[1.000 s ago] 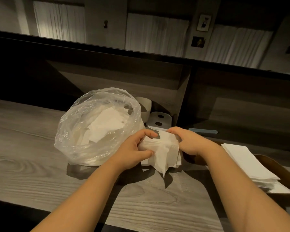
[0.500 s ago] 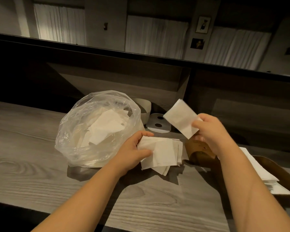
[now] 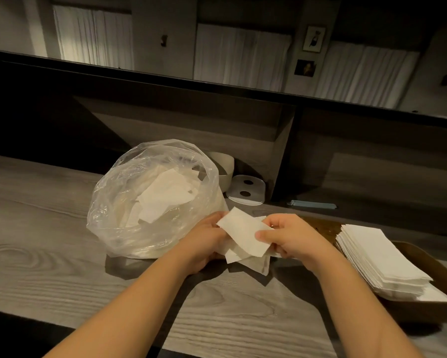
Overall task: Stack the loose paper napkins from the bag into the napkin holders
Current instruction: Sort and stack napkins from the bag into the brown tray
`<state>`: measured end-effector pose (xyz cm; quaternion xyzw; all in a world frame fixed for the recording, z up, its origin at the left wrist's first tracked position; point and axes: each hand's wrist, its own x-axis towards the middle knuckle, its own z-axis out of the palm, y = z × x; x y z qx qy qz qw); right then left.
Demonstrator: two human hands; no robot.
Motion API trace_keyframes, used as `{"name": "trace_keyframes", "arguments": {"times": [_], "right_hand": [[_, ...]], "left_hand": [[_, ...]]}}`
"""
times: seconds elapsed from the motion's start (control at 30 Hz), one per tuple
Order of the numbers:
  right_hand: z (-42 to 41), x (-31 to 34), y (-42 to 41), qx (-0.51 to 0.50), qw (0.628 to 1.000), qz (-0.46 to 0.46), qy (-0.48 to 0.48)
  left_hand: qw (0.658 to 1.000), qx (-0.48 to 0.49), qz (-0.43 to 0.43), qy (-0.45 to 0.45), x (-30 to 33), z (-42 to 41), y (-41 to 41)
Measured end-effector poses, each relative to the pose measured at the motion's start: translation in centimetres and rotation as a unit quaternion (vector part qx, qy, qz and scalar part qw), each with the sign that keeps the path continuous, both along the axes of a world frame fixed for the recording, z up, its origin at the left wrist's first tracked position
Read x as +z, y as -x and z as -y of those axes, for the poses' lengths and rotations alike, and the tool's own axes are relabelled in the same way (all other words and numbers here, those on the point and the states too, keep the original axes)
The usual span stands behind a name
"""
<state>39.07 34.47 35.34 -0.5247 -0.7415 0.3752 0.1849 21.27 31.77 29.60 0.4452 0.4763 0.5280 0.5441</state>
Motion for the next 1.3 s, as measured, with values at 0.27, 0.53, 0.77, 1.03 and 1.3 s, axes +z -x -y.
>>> {"name": "trace_keyframes", "arguments": {"times": [0.27,0.53,0.77,1.03,1.3], "right_hand": [[-0.3,-0.5,-0.3,0.008,0.998,0.047,-0.051],[-0.9,-1.9,-0.9,-0.126,0.979,-0.124,-0.101],[0.1,-2.1,-1.2,-0.058,0.858,-0.471,0.198],[-0.6,-4.3,-1.5,-0.022,0.96,-0.278,-0.036],[-0.8,-4.7,-2.3,0.018,0.964,-0.264,0.023]], "left_hand": [[0.999,0.006,0.037,0.023,0.5,0.0,-0.2],[0.983,0.048,-0.087,-0.156,0.5,1.0,0.7],[0.983,0.045,-0.042,-0.174,0.7,1.3,0.4],[0.966,0.023,-0.152,-0.206,-0.3,1.1,-0.2],[0.944,0.009,-0.275,-0.181,-0.4,1.9,0.5]]}}
